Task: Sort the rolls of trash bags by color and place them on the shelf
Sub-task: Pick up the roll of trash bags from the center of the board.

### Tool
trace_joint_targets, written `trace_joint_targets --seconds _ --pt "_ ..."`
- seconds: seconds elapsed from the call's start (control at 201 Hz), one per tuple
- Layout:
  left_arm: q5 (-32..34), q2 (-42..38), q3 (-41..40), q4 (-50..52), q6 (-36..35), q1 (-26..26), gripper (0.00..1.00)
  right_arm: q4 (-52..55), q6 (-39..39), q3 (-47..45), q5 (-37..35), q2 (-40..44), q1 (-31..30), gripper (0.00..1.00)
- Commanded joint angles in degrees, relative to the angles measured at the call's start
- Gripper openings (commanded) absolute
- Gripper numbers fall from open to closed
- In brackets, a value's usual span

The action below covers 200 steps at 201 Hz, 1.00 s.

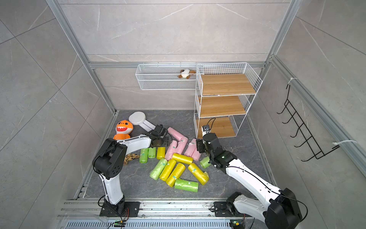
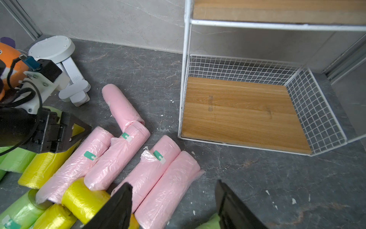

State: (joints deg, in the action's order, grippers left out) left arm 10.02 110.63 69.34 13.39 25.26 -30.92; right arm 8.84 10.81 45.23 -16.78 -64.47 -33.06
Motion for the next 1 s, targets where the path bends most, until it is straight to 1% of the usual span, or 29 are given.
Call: trace_joint_targets --seconds 0.0,0.05,0.119,0.249,0.294,0.358,0.433,0.557,0.622,0.657,0.756,0.811,0.99 --pt "1.0 2.2 2.5 0.5 -1.5 0.0 0.74 -1.0 1.7 -1.0 1.6 -0.3 -0.3 0.70" --pt "1.4 2.7 2.9 0.5 -1.6 0.0 0.71 -0.3 1.9 -0.9 2.2 -0.3 -0.4 0.70" --pt "1.6 2.3 2.8 -0.2 -1.2 0.0 0.65 0.5 2.2 -0.6 2.8 0.0 -0.3 0.71" --pt "2.2 -0.6 1.2 -3.5 -0.1 0.0 0.53 2.0 2.4 -0.1 4.1 0.6 -0.4 0.71" --pt "2.5 -1.9 0.6 -4.7 0.3 0.0 0.48 2.4 2.4 0.2 5.1 0.8 -0.3 0.71" --pt "2.9 -4.1 -0.2 -6.2 1.0 0.2 0.43 2.2 2.5 0.6 8.2 1.1 -0.4 0.71" --pt "3.2 -7.8 -1.6 -9.0 2.1 0.5 0.39 0.4 3.2 0.6 14.0 1.4 -0.8 0.72" --pt "1.6 -16.4 -5.3 -16.6 6.1 1.3 0.37 -6.7 7.2 0.0 22.2 1.0 -2.4 0.73" --pt "0.0 -21.2 -8.2 -22.2 9.7 1.5 0.38 -11.3 10.1 0.0 24.9 -0.2 -3.8 0.75" --pt "-0.7 -23.7 -9.6 -25.1 12.1 1.5 0.38 -14.0 11.4 0.0 25.9 -1.0 -4.7 0.77" --pt "-2.4 -29.7 -12.9 -32.7 19.3 1.5 0.37 -22.4 15.2 0.0 27.3 -4.0 -7.1 0.81" --pt "-3.0 -32.3 -14.5 -36.5 23.4 1.5 0.37 -27.5 17.1 -0.2 27.7 -5.8 -8.2 0.85" --pt "-2.9 -38.0 -19.0 -45.0 34.5 1.2 0.36 -40.5 21.3 -0.2 27.5 -10.8 -11.0 0.99"
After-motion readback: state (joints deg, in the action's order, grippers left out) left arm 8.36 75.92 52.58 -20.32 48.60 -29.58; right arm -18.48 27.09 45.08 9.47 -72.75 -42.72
